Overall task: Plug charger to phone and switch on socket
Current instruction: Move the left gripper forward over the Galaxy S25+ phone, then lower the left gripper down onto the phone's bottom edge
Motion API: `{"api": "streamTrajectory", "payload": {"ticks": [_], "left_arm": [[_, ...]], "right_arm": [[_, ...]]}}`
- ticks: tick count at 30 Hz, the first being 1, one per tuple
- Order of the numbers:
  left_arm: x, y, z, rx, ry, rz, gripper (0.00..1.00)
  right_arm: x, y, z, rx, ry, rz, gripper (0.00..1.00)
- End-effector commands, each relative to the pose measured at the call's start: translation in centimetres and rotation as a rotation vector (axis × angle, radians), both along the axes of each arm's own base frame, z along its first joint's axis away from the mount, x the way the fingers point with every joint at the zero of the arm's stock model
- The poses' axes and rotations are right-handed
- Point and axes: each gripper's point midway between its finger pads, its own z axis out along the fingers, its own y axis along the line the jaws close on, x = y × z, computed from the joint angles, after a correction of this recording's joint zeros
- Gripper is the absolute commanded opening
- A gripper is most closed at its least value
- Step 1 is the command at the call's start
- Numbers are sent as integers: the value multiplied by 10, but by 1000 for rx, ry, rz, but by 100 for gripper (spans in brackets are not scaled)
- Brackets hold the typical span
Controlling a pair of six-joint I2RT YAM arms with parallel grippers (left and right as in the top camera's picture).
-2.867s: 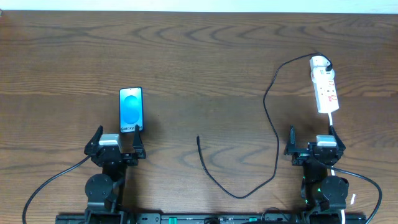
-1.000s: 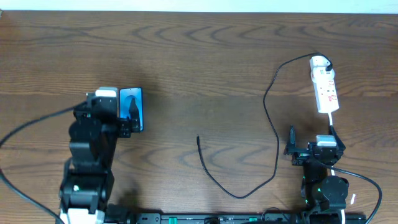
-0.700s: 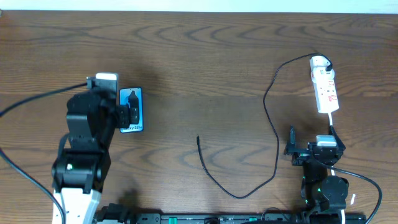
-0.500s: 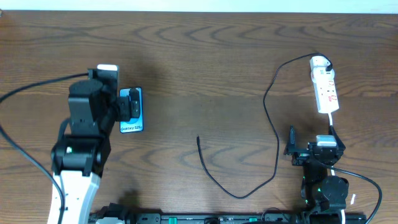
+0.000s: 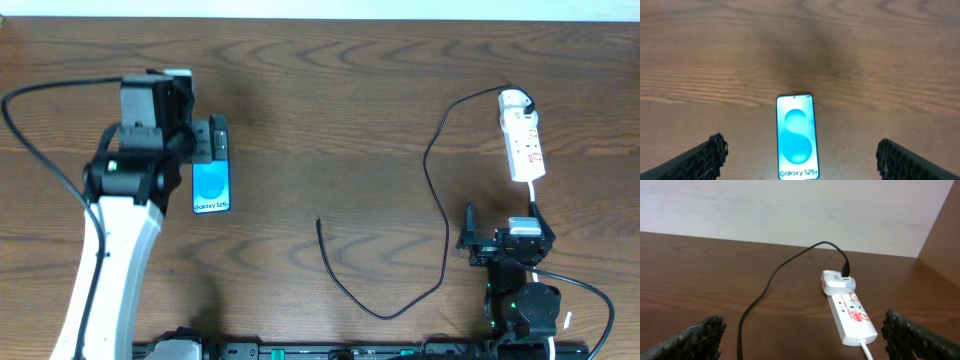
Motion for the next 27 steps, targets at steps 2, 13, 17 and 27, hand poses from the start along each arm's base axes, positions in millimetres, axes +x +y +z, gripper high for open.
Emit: {"api": "streamTrajectory", "payload": {"ticks": [2, 13, 17, 27], "left_arm": [[12, -4, -7, -31, 65, 0, 98], [16, 17, -50, -176, 264, 58, 98], [10, 29, -57, -185, 300, 94, 98], [3, 30, -59, -175, 330, 97, 97]], "right_arm": [[0, 3, 0, -13, -1, 14, 99], [0, 3, 0, -13, -1, 14, 99], [0, 3, 0, -13, -1, 14, 99], [0, 3, 0, -13, -1, 14, 99]]}}
